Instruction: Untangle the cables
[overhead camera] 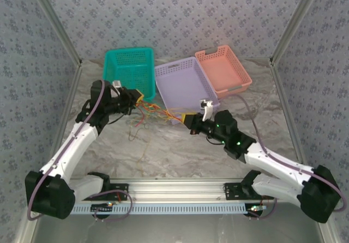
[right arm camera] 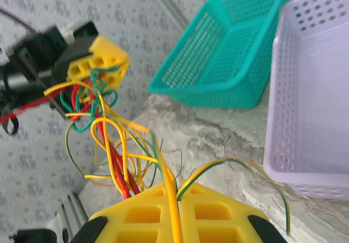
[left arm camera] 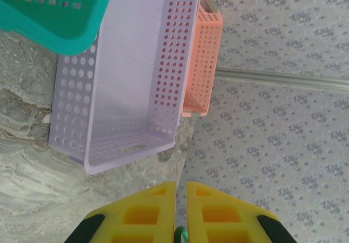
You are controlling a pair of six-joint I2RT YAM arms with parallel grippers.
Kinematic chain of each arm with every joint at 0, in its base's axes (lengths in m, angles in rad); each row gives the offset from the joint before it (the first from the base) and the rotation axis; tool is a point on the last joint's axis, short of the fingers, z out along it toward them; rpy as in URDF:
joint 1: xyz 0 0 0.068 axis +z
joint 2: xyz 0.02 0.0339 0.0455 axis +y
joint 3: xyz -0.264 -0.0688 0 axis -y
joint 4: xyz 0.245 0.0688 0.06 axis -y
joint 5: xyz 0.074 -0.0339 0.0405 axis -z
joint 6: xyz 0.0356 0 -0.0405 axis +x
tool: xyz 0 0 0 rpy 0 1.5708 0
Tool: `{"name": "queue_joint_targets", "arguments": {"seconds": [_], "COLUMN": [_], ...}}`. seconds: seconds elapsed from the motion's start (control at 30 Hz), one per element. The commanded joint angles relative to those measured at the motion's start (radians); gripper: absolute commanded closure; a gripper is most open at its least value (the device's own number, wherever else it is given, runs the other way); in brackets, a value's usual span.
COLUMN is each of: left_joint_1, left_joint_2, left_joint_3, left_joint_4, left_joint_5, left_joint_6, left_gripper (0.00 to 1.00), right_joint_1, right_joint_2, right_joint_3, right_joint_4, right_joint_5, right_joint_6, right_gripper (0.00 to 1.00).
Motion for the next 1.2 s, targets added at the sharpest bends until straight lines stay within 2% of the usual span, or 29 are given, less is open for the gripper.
{"name": "queue_joint_targets", "arguments": {"seconds": [0.0,0.13,0.2,0.33,0.43,0.7,0.9,1.03,1.17], "left_joint_1": [0.094,0.102,0.099,0.074,0.054,0.030,-0.096,-0.168,-0.200], "left_joint_2": [-0.043,-0.056,-0.041,0.003,0.019,-0.026,-0.054,-0.096,-0.105], "left_joint_3": [0.043,0.026,0.022,0.035,0.066,0.105,0.077,0.023,-0.005], "left_joint_4": [-0.011,-0.020,0.015,0.084,0.052,-0.059,-0.100,-0.139,-0.201], "left_joint_5": [-0.190,-0.208,-0.185,-0.140,-0.148,-0.170,-0.201,-0.283,-0.365], "left_joint_6": [0.047,0.077,0.078,0.104,0.150,0.267,0.387,0.435,0.478], "left_gripper": [1.00,1.00,1.00,1.00,1.00,1.00,1.00,1.00,1.00], "right_joint_1": [-0.084,-0.175,-0.191,-0.181,-0.175,-0.180,-0.184,-0.206,-0.268], "right_joint_2": [-0.099,-0.213,-0.210,-0.139,-0.105,-0.135,-0.185,-0.185,-0.161], "right_joint_3": [-0.082,-0.134,-0.130,-0.112,-0.105,-0.108,-0.152,-0.137,-0.129], "right_joint_4": [-0.278,-0.343,-0.364,-0.381,-0.424,-0.534,-0.542,-0.619,-0.671], "right_joint_5": [0.179,0.173,0.152,0.131,0.167,0.237,0.258,0.269,0.260], "right_joint_6": [0.070,0.140,0.159,0.176,0.200,0.211,0.221,0.192,0.184], "right_gripper": [1.00,1.00,1.00,1.00,1.00,1.00,1.00,1.00,1.00]}}
